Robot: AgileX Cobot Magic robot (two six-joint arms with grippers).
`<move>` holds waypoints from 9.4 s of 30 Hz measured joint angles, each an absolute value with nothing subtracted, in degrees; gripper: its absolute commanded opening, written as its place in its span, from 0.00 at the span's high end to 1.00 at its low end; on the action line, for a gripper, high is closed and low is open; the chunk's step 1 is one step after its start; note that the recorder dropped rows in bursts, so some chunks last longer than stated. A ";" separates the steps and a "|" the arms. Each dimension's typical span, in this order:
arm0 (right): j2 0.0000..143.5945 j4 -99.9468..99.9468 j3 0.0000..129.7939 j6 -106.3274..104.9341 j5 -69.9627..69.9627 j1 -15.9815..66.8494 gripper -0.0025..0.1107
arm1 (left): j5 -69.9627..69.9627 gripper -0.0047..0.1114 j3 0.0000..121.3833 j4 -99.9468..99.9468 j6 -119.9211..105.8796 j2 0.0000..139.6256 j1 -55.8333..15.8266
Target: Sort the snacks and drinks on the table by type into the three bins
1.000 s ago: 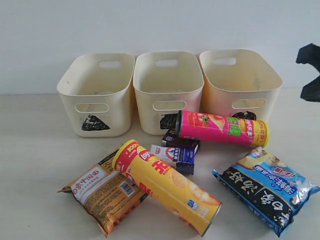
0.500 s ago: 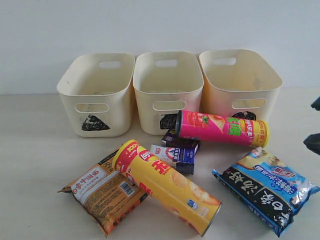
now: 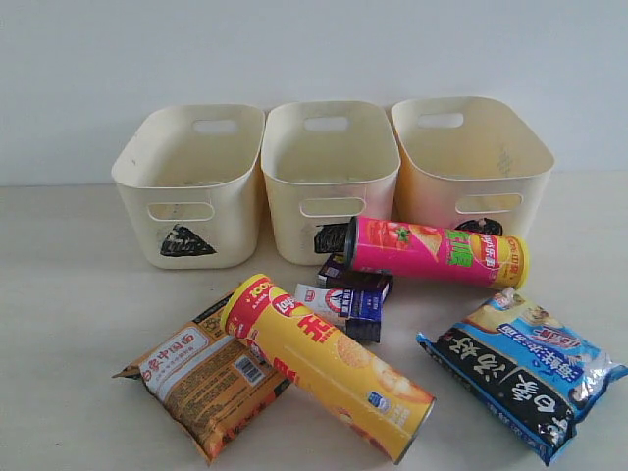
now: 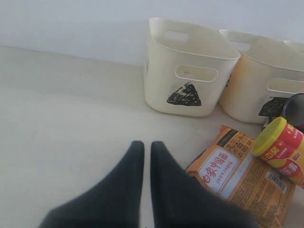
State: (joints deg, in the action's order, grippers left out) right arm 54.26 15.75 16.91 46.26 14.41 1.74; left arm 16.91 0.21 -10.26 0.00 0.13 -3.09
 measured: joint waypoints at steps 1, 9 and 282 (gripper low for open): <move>55.02 11.16 16.72 49.88 10.69 1.74 0.98 | 16.91 0.92 0.21 -10.26 0.00 0.13 -3.09; 56.07 -1.05 16.54 59.83 4.69 6.60 0.98 | 16.91 0.92 0.21 -10.26 0.00 0.13 -3.09; 36.02 12.63 17.07 -1.67 0.00 0.00 0.98 | 16.91 0.92 0.21 -10.12 0.00 0.13 -3.09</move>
State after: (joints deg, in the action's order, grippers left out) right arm 36.02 12.63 17.07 -1.67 0.00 0.00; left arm 16.91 0.21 -10.12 0.00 0.13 -3.09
